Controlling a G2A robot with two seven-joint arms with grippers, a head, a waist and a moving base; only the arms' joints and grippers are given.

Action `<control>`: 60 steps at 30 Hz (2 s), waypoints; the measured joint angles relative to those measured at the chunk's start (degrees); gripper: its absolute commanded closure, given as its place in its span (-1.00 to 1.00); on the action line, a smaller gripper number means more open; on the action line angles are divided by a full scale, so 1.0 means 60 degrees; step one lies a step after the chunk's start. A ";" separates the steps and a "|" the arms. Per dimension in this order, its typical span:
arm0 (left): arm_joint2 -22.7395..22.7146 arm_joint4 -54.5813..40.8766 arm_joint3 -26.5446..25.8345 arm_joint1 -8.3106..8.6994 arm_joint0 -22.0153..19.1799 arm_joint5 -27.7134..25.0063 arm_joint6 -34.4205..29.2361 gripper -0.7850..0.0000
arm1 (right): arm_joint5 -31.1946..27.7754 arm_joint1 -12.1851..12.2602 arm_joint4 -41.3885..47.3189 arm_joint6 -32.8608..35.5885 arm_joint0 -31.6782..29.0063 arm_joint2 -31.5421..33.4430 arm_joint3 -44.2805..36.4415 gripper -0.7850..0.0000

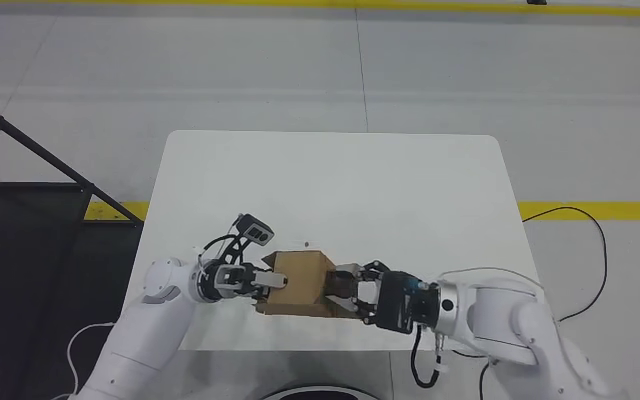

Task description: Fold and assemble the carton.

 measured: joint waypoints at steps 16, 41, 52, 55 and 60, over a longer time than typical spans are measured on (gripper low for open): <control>-0.0153 -0.0098 -0.0028 -0.0029 0.0088 -0.0141 0.0202 1.00 | 0.0478 0.0126 -0.0771 -0.1694 -0.1454 0.1722 -0.0636 -0.86; -0.0443 0.0417 -0.0403 -0.0106 0.0232 -0.1268 0.0857 1.00 | -0.0639 0.0200 0.0664 -0.2034 -0.2842 0.2234 0.0503 -1.00; -0.0766 0.1888 -0.1220 -0.0078 0.0573 -0.2311 0.1914 1.00 | -0.0288 0.0183 0.1052 -0.1818 -0.2704 0.2137 0.0651 -1.00; -0.0766 0.1883 -0.1217 -0.0078 0.0571 -0.2308 0.1910 1.00 | -0.0288 0.0183 0.1052 -0.1818 -0.2704 0.2137 0.0651 -1.00; -0.0766 0.1883 -0.1218 -0.0078 0.0571 -0.2308 0.1911 1.00 | -0.0198 0.0158 0.1721 -0.1740 -0.2693 0.1917 0.0971 -1.00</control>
